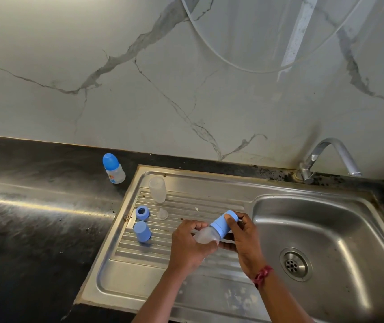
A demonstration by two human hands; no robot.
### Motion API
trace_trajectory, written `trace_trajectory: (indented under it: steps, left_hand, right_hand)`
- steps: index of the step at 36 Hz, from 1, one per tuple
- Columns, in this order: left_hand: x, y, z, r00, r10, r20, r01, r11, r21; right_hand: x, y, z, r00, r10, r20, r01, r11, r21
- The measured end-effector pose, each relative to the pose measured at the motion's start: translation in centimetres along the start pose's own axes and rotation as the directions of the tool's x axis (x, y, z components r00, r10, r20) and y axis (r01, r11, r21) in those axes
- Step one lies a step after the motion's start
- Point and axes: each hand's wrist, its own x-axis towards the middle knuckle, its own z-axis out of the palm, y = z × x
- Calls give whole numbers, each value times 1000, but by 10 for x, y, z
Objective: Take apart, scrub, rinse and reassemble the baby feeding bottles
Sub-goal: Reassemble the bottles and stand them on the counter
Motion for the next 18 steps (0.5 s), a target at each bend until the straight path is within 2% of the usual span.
trace_trajectory:
  steps: [8,12,16,18]
  left_hand:
    - [2,-2,5,994,107,-4,-106,991,85]
    - [7,3,1,988,155,28,-157,983,95]
    - [8,8,-6,986,168,-18,-167,984,57]
    - [4,8,-10,984,170,-56,-167,984,60]
  right_hand:
    - [1,0,-1,1000,-7,-13,7,1000,-10]
    - [-1,-2,-1,1000,-21,6,21,998,65]
    - [-8,-1,1,991,47,125,-67,985,161]
    - [-15,1,3,970,77,232,-104,989,105]
